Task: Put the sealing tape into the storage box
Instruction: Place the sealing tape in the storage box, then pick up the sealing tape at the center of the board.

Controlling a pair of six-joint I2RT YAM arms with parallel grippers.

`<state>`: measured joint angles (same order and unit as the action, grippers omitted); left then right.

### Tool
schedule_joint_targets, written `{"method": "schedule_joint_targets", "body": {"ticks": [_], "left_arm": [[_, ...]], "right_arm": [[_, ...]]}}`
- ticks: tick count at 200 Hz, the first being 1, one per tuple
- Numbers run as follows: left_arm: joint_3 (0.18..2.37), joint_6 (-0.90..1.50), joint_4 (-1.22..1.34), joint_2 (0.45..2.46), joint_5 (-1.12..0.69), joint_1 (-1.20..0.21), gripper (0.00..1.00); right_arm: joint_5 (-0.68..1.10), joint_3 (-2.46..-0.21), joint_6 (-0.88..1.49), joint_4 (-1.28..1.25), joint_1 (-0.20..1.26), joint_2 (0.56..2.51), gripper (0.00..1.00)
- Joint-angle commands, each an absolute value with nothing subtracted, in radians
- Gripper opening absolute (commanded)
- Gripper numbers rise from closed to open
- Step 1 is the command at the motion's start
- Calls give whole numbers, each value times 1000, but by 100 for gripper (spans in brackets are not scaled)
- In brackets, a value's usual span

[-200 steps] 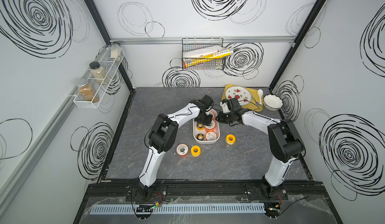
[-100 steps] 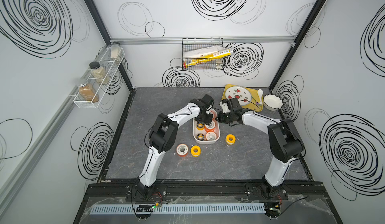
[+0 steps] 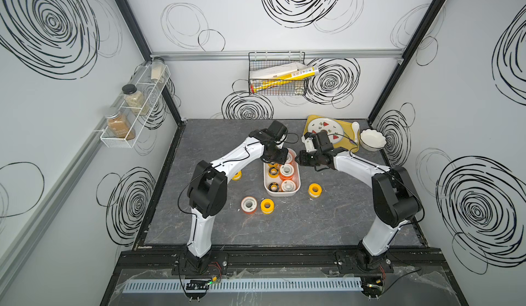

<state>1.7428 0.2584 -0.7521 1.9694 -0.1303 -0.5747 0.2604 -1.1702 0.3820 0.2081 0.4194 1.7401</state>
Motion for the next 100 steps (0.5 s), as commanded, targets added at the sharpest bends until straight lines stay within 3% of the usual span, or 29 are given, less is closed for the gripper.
{"method": "schedule_joint_targets", "body": {"ticks": [1,100], "left_arm": [[1654,245,-687,1870,-127,-505,52],[1257,286,-403,1463,-175,-158,51]], "right_arm": [[258,-1140,336,211,419,1678,32],[326,-1051,208,224,439,1513,32]]}}
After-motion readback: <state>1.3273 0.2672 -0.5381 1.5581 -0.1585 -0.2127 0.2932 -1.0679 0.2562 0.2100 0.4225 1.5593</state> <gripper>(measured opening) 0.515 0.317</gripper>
